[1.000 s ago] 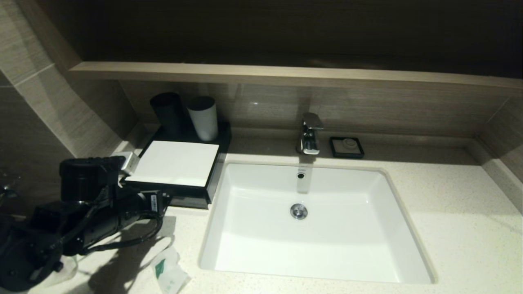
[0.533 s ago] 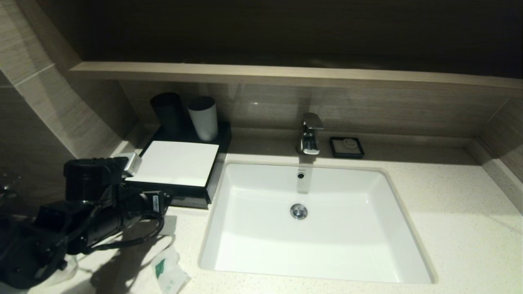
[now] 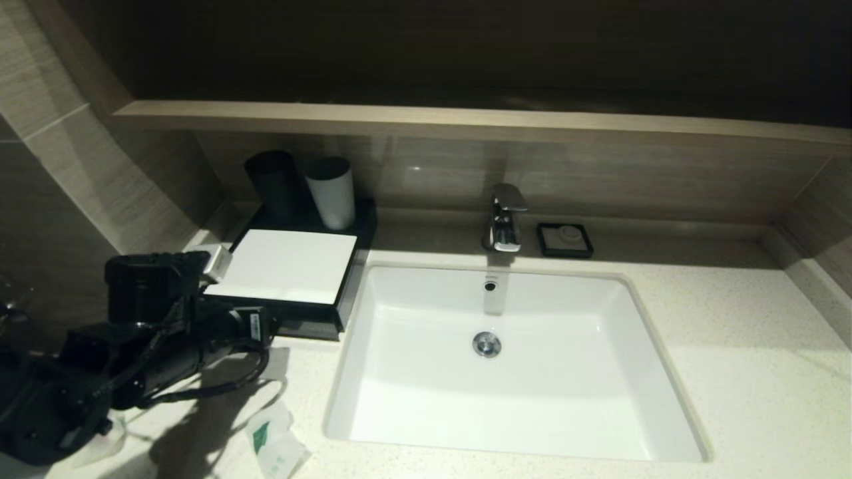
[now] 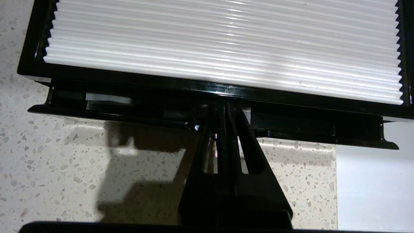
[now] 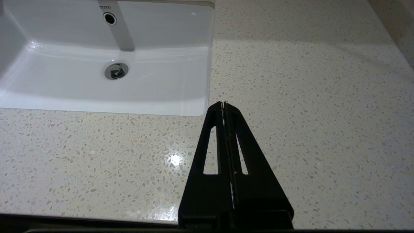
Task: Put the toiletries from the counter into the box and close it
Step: Open the drawer
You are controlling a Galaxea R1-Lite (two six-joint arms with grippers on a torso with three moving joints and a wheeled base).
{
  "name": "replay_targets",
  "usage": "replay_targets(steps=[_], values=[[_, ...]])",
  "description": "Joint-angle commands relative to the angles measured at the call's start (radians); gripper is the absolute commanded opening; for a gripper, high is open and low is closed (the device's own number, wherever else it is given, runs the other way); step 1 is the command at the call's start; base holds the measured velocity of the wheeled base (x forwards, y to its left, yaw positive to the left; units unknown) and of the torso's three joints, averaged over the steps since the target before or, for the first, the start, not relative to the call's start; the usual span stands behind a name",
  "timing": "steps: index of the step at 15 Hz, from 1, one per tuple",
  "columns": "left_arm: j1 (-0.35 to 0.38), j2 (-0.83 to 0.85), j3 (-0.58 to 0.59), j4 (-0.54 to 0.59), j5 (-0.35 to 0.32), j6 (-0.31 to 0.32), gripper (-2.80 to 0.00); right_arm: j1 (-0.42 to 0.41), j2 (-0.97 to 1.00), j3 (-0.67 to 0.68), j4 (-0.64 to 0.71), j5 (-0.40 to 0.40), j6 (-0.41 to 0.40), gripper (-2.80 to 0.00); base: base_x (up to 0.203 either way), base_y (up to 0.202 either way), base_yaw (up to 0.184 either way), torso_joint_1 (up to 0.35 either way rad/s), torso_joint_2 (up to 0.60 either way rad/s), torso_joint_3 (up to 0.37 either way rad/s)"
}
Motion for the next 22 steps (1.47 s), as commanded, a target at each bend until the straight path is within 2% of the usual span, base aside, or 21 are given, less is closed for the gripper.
replay_targets(steps=[1,22], values=[[0.0,0.006,0.001,-0.014,0.001,-0.001,-2.8,0.0,0.0,0.0,0.0,0.0,0.0,-2.8,0.0,0.0,0.0,0.0,0.0,0.0],[0.0,0.058,0.0,-0.055,0.001,0.006,-2.8,0.001,0.0,0.0,0.0,0.0,0.0,-2.8,0.0,0.0,0.0,0.0,0.0,0.0]])
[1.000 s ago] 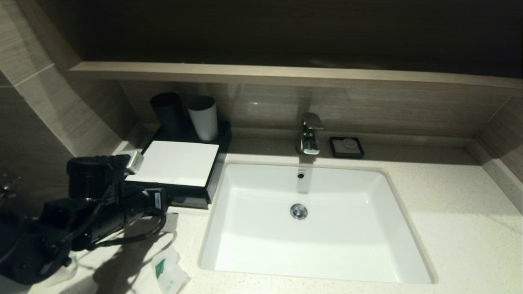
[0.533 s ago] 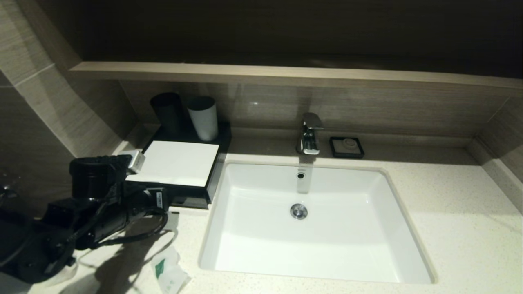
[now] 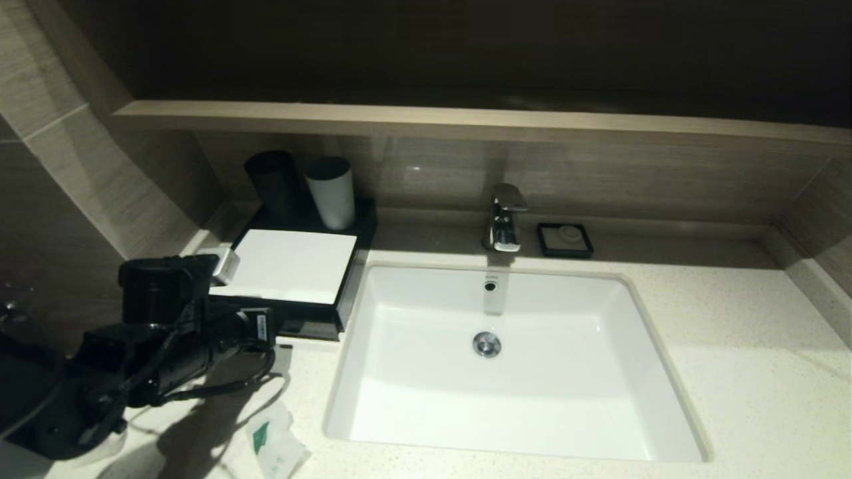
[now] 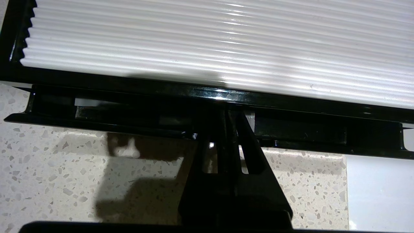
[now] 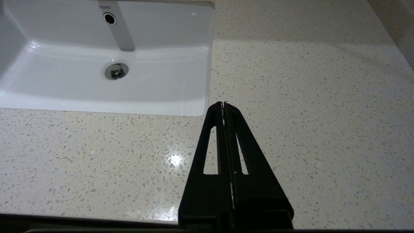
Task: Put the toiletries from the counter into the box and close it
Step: Open the drawer
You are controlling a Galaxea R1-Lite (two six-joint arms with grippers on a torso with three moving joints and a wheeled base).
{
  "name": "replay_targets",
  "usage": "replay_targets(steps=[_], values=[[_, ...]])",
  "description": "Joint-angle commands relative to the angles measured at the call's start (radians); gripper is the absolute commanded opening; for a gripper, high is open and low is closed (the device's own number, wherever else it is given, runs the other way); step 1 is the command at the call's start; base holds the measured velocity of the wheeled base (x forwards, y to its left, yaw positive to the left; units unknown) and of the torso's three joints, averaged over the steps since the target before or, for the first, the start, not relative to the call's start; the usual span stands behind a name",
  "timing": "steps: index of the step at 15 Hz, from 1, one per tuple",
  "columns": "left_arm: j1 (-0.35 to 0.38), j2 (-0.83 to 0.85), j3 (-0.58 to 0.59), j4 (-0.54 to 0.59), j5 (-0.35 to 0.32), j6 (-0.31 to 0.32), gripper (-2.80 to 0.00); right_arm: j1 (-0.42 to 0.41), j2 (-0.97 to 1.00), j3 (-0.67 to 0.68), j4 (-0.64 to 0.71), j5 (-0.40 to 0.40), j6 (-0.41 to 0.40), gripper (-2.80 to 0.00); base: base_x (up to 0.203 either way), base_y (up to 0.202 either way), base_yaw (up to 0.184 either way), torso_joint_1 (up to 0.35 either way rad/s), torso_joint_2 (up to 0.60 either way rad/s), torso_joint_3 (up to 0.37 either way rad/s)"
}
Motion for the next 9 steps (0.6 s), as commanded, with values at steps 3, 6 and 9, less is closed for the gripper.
replay_targets(steps=[3,6,9], values=[[0.0,0.006,0.0,-0.002,-0.001,-0.002,-2.8,0.0,0.0,0.0,0.0,0.0,0.0,-2.8,0.0,0.0,0.0,0.0,0.0,0.0],[0.0,0.006,-0.001,0.0,-0.001,0.003,-2.8,0.0,0.0,0.0,0.0,0.0,0.0,-2.8,0.0,0.0,0.0,0.0,0.0,0.0],[0.0,0.004,0.0,0.009,-0.003,0.003,-2.8,0.0,0.0,0.0,0.0,0.0,0.0,-2.8,0.0,0.0,0.0,0.0,0.0,0.0]])
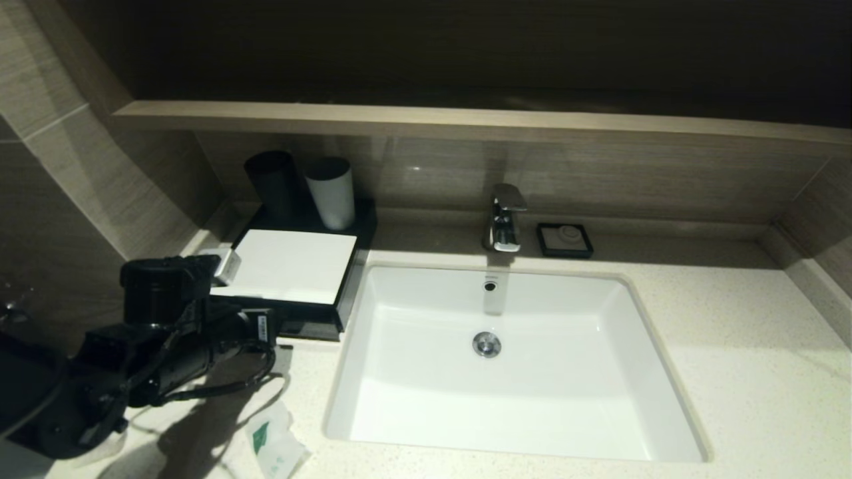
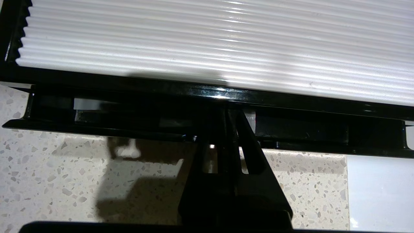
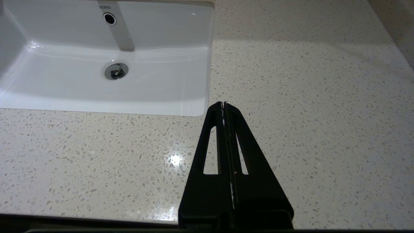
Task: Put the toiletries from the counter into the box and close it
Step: Open the drawer
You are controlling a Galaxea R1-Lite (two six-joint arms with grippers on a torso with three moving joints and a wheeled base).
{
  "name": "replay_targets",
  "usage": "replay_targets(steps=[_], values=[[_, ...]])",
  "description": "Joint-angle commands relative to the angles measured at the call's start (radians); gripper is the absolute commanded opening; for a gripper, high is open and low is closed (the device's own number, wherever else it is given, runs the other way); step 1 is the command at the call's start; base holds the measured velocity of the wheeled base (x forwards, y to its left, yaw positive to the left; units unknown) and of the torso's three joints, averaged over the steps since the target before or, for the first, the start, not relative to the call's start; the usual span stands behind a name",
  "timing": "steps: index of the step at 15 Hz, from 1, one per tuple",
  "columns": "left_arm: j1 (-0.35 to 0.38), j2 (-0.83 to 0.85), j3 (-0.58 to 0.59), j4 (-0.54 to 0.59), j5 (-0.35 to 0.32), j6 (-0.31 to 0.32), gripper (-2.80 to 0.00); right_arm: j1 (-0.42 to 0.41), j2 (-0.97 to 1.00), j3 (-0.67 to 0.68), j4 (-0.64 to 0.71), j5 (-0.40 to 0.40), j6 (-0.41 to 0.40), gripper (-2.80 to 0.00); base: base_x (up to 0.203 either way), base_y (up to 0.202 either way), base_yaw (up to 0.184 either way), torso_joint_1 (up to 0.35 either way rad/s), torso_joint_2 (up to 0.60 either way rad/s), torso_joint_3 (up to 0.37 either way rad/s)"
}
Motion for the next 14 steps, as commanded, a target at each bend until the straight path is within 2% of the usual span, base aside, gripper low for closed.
replay_targets(steps=[1,5,14], values=[[0.0,0.0,0.002,0.0,0.0,-0.001,-2.8,0.001,0.0,0.0,0.0,0.0,0.0,-2.8,0.0,0.0,0.0,0.0,0.0,0.0],[0.0,-0.006,0.006,0.005,0.0,-0.001,-2.8,0.0,0.0,0.0,0.0,0.0,0.0,-2.8,0.0,0.0,0.0,0.0,0.0,0.0],[0.0,-0.065,0.005,0.102,-0.001,-0.001,-2.8,0.0,0.0,0.0,0.0,0.0,0.0,-2.8,0.0,0.0,0.0,0.0,0.0,0.0]])
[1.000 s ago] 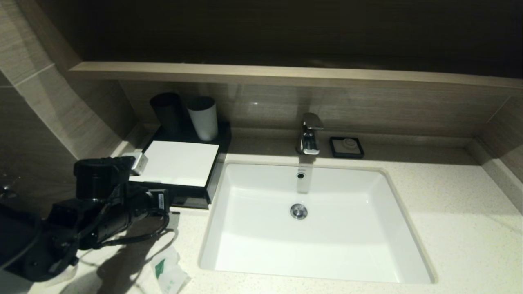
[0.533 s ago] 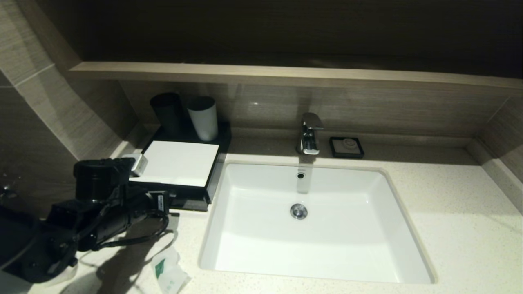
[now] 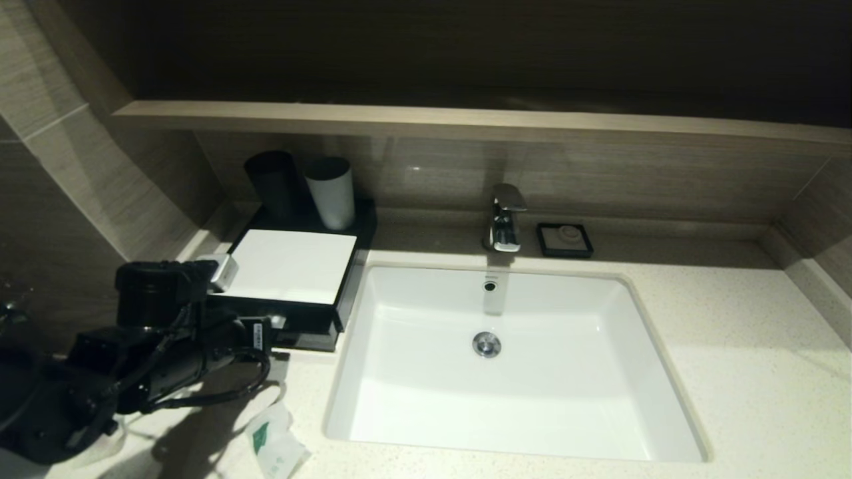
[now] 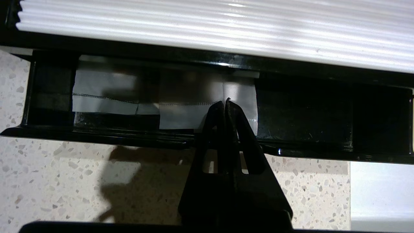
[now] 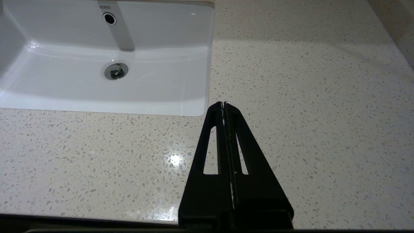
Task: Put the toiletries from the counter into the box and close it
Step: Open the drawer
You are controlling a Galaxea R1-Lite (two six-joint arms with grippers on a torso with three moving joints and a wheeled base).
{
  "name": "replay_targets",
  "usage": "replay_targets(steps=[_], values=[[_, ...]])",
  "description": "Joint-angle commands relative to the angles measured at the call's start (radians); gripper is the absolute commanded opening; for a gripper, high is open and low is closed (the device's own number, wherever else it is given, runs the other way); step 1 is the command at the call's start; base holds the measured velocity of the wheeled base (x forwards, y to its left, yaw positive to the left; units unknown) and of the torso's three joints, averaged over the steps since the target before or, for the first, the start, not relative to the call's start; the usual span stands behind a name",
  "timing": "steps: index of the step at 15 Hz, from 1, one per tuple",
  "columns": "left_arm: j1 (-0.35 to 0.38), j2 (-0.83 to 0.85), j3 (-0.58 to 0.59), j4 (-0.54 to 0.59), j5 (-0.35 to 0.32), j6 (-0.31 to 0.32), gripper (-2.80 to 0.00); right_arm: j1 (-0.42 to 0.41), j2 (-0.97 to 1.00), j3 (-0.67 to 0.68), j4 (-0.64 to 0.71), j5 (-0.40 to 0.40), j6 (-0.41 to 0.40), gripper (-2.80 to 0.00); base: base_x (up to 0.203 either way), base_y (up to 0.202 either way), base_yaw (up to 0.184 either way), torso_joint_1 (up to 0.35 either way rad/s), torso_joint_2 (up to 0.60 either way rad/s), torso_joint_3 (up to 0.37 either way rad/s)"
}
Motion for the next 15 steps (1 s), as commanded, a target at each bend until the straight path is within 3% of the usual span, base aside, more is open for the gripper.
replay_targets(steps=[1,15], values=[[0.0,-0.034,0.001,0.027,0.0,-0.001,-2.8,0.0,0.0,0.0,0.0,0.0,0.0,-2.8,0.0,0.0,0.0,0.0,0.0,0.0],[-0.035,-0.107,0.015,0.172,0.0,0.0,-2.8,0.0,0.0,0.0,0.0,0.0,0.0,-2.8,0.0,0.0,0.0,0.0,0.0,0.0]])
